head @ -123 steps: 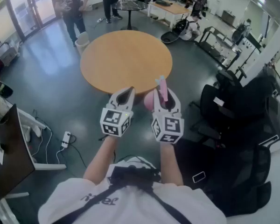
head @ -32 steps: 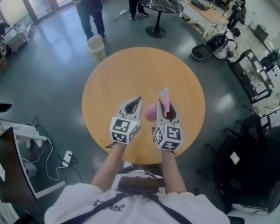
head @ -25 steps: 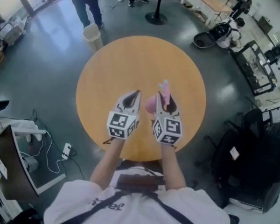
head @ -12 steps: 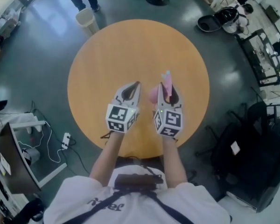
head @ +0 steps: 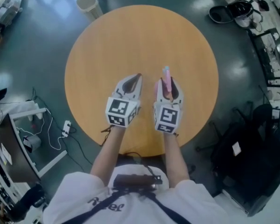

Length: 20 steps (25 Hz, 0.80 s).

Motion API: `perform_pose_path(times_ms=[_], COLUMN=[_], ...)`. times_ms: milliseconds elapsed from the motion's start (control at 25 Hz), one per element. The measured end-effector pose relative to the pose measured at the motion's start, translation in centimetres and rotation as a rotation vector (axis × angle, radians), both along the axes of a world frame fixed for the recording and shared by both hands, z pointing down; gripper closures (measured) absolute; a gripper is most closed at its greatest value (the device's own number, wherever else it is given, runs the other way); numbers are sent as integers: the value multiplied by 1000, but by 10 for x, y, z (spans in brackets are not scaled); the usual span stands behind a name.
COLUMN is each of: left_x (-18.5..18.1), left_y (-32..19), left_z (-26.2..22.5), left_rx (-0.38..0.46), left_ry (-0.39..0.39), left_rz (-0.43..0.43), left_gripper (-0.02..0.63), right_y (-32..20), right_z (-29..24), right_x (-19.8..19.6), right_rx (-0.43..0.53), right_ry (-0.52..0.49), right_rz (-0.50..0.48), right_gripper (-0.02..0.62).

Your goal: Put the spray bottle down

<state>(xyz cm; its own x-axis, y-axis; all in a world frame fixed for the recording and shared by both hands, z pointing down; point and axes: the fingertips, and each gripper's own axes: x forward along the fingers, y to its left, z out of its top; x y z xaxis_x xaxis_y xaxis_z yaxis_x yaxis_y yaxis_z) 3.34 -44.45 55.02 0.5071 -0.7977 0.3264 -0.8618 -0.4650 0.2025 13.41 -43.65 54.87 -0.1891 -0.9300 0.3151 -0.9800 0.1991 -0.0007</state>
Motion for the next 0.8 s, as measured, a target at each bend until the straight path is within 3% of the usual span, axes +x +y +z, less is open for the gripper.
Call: perform_pose_path(times_ms=[160,520,800], left_x=[-3,-4,-1], left_y=[-4,-3,1], left_z=[17,51,60], left_rx=[-28,-99,-121], left_ry=[-8,-17,-8], left_rz=[2,-9,-5], left_gripper=[597,597,597], right_y=[-7,-19,-7], right_z=[15,44,64], right_x=[-5,1,3], right_rx=[-5,85,96], right_ry=[59,63,47], right_rz=[-6,-3,7], right_gripper=[431,431,430])
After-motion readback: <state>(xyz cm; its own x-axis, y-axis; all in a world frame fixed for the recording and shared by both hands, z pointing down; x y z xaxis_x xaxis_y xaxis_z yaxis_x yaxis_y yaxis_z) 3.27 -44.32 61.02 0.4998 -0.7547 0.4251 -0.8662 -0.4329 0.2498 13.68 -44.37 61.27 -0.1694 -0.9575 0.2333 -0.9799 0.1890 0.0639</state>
